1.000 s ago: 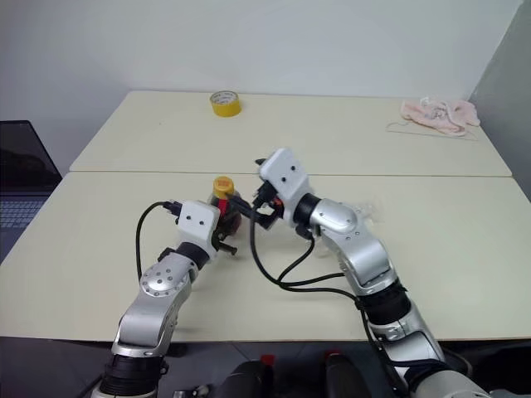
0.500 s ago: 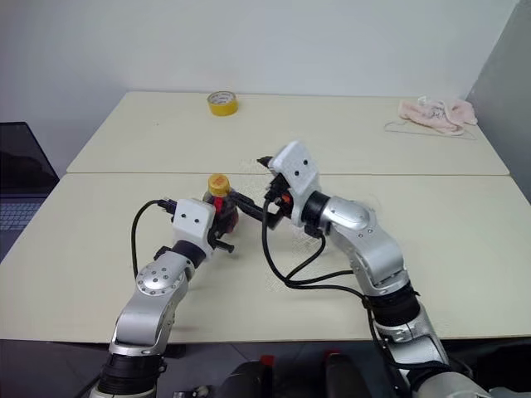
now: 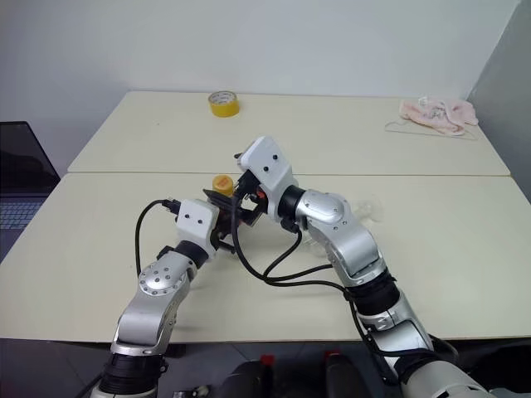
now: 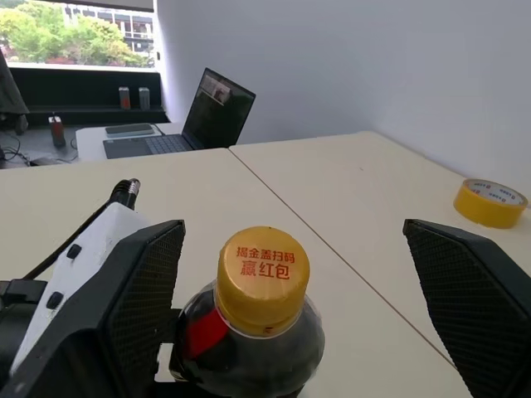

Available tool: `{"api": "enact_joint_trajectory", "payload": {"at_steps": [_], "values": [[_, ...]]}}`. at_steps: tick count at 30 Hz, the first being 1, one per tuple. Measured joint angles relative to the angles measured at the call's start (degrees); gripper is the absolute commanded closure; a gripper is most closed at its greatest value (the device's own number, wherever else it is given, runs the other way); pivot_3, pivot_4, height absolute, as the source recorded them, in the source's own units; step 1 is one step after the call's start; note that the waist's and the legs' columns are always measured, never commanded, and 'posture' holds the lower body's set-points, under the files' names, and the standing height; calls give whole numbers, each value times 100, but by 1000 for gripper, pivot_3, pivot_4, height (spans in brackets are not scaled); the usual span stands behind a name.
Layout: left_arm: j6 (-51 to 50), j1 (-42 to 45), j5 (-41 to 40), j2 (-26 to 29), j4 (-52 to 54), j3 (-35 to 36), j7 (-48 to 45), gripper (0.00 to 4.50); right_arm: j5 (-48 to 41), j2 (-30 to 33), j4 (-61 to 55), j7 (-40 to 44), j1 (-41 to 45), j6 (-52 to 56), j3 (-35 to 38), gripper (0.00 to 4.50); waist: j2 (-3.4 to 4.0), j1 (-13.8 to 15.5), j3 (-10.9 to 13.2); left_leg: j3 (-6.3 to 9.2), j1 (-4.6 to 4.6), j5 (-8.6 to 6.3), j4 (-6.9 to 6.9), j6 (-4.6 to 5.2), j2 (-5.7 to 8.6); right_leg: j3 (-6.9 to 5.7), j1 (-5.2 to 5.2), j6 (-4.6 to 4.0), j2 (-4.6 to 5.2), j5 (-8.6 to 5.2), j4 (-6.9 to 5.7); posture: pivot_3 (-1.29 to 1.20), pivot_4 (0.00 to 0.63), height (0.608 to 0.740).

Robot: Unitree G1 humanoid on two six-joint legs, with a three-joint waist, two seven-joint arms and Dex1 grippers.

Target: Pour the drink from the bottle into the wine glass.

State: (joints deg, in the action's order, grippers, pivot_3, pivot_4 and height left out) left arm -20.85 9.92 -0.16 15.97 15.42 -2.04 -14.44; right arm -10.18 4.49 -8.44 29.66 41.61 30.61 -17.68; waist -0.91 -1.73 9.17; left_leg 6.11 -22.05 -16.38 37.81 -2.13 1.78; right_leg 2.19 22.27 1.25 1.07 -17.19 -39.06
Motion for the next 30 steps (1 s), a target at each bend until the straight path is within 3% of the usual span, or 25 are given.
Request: {"api": "enact_joint_trajectory", "payload": {"at_steps": [18,30], "values": [[0,58,2,-43,-34,-26,-9,3735,-20,467,-346,-45,-303,160,99,0,0,2,0,-1,0,0,1,1,0,1,-1,0,0,0,0,0,150,740],[4,58,1,-31,-33,16,-18,3736,-301,891,-557,86,-449,627,718,0,0,-5,0,-3,-1,-1,-1,1,0,2,-2,0,0,0,1,0,150,740]]}}
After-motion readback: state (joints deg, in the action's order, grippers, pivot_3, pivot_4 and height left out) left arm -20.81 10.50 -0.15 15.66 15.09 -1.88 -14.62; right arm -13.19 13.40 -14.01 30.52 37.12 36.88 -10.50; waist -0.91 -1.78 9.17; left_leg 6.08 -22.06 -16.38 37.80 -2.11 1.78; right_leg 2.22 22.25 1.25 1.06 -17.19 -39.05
